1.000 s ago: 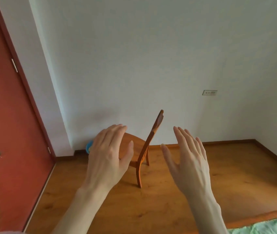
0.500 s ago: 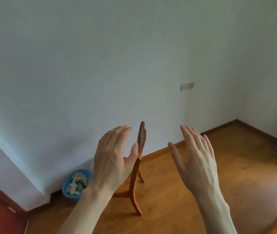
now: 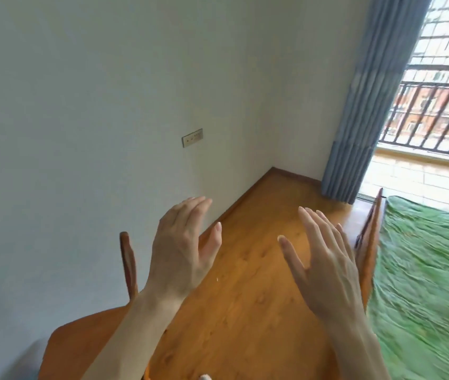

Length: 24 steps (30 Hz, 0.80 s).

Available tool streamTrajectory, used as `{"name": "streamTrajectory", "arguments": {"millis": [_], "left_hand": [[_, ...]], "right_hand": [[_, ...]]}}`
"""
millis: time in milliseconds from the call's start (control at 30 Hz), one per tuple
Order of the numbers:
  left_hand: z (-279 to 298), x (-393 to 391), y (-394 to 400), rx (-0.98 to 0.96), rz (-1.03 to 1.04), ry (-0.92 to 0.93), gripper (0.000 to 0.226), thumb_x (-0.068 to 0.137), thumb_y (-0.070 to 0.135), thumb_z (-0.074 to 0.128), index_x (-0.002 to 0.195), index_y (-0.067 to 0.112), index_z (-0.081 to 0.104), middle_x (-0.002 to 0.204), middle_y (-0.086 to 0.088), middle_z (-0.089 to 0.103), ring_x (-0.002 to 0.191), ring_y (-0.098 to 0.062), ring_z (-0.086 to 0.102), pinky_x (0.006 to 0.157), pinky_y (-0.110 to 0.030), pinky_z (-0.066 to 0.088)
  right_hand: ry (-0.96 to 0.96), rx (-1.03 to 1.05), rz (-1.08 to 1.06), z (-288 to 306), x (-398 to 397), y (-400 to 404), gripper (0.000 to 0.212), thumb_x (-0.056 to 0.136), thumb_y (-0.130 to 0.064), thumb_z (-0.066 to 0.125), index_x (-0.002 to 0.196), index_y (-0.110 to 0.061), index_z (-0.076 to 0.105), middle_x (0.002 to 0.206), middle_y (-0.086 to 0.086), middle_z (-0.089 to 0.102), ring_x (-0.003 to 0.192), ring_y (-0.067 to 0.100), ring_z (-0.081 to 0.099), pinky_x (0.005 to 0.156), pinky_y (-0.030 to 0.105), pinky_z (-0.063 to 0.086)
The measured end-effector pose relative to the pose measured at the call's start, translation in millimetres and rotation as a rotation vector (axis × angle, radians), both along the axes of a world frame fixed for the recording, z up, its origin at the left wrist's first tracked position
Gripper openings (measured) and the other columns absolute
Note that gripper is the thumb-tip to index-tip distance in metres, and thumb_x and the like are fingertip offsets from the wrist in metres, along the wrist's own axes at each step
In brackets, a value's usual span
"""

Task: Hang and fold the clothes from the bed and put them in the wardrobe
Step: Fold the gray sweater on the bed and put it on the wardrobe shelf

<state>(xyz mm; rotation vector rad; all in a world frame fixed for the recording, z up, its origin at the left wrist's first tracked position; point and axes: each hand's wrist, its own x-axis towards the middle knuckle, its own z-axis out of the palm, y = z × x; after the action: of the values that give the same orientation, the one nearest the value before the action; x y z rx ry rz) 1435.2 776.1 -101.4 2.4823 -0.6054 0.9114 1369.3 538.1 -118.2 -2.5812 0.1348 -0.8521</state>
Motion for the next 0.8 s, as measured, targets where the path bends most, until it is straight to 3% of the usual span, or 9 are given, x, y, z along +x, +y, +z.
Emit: {"name": "streamTrajectory", "arguments": {"millis": [267,500,667,800], "left_hand": [[-12,152,-66,-0.044,-0.23,0.087,0.056,0.103,0.053,0.046,0.141,0.017,0.064,0.144,-0.004,0.065,0.131,-0.025,0.062,0.105,-0.051,0.056],[4,290,-94,-0.034,-0.35,0.057,0.056,0.102,0.051,0.046,0.141,0.015,0.063,0.143,-0.006,0.065,0.13,-0.026,0.062,0.106,-0.047,0.053],[17,369,-128,-0.024,-0.409,0.069,0.054,0.103,0.047,0.046,0.143,0.013,0.061,0.145,-0.006,0.063,0.135,-0.025,0.057,0.11,-0.044,0.047],[15,426,-172,-0.02,-0.464,0.078,0.052,0.103,0.045,0.047,0.144,0.016,0.059,0.147,-0.003,0.061,0.138,-0.021,0.054,0.112,-0.042,0.044]], "right_hand": [[-0.008,-0.073,-0.237,21,97,-50,0.069,0.104,-0.063,0.038,0.156,-0.018,0.046,0.16,0.001,0.047,0.153,0.019,0.036,0.127,0.045,0.027],[0.003,-0.081,-0.328,44,216,-71,0.073,0.103,-0.068,0.033,0.159,-0.023,0.039,0.164,-0.005,0.041,0.156,0.012,0.028,0.129,0.031,0.013],[-0.043,-0.122,-0.37,49,273,-93,0.065,0.105,-0.059,0.043,0.156,-0.018,0.045,0.159,-0.001,0.048,0.151,0.015,0.038,0.126,0.047,0.029],[-0.065,-0.147,-0.449,46,317,-126,0.063,0.103,-0.055,0.049,0.153,-0.016,0.048,0.156,0.0,0.052,0.151,0.015,0.039,0.129,0.038,0.023]]}}
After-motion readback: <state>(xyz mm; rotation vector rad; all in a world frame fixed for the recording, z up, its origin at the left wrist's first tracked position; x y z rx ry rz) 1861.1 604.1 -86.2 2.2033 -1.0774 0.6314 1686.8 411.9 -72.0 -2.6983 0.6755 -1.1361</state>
